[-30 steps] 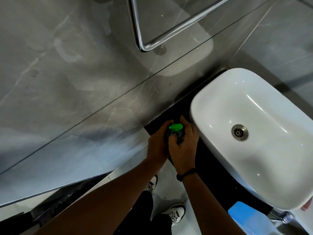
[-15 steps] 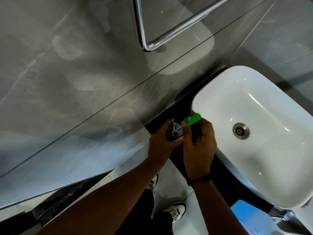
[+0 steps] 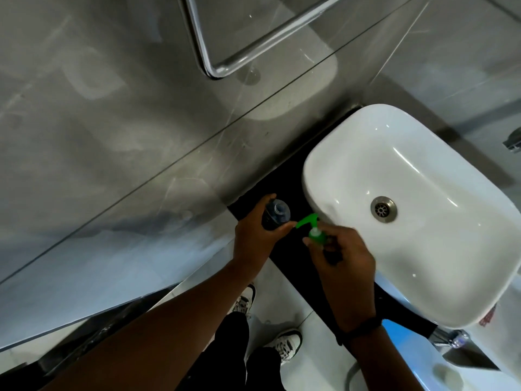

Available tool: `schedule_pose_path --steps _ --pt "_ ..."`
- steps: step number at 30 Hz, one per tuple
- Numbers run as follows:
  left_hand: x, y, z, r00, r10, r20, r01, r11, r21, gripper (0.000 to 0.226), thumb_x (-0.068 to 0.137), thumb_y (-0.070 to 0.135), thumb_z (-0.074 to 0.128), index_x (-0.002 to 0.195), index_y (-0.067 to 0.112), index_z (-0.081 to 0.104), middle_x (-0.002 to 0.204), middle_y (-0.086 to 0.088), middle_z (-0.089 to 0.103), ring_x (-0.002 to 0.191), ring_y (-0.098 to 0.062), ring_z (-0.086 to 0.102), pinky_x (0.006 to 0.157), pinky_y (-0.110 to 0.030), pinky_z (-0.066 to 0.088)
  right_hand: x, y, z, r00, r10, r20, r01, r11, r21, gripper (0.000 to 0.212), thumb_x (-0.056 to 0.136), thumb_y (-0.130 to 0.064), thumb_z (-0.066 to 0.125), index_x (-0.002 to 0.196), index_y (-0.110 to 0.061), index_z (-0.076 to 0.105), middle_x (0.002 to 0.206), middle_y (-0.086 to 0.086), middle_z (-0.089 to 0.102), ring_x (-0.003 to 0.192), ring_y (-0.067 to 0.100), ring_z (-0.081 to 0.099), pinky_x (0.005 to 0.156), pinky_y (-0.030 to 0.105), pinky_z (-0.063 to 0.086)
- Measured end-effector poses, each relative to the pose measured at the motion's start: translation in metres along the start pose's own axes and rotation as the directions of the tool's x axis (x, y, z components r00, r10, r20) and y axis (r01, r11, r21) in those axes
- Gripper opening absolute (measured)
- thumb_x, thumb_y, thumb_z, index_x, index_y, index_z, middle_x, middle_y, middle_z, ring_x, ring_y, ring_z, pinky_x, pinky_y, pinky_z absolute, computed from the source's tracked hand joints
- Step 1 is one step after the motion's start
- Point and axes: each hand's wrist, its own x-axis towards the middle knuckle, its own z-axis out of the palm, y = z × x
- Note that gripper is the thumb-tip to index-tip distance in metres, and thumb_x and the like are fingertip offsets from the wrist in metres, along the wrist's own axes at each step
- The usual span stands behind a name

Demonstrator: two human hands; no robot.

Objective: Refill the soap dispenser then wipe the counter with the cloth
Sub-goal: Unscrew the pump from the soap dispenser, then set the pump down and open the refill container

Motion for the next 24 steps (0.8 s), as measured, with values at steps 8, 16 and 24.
schedule_pose_path --steps 8,16,24 --pt "0.000 -0.005 0.003 0.999 0.001 -0.035 0.001 0.999 0.037 0.080 0.077 0.052 0.096 0.147 0.030 0.063 0.136 0.012 0.073 0.125 -0.002 0.069 0.102 -0.025 0.061 -0.018 0.073 0.040 0.874 0.415 0.250 -0.334 0.890 -0.311 0.031 0.091 -0.022 0.078 0.121 -0.015 0.071 0.123 0.008 0.063 0.104 0.025 0.065 0.085 0.025 0.047" --pt "0.001 -0.002 0.005 1.000 -0.006 -0.023 0.007 0.999 0.050 0.085 0.077 0.048 0.097 0.150 0.024 0.061 0.141 0.007 0.070 0.128 0.003 0.061 0.100 -0.006 0.050 -0.017 0.098 0.054 0.846 0.444 0.296 -0.322 0.867 -0.379 0.034 0.091 -0.021 0.077 0.124 -0.017 0.070 0.126 0.009 0.063 0.105 0.028 0.067 0.089 0.035 0.054" --pt "-0.009 0.001 -0.006 0.999 -0.027 -0.018 0.028 0.998 0.057 0.114 0.070 0.065 0.095 0.164 0.031 0.040 0.163 0.008 0.053 0.149 -0.006 0.049 0.120 -0.031 0.048 -0.029 0.085 0.036 0.858 0.438 0.267 -0.366 0.887 -0.281 0.051 0.086 -0.022 0.083 0.133 -0.020 0.064 0.138 0.006 0.053 0.125 0.028 0.058 0.106 0.043 0.053"
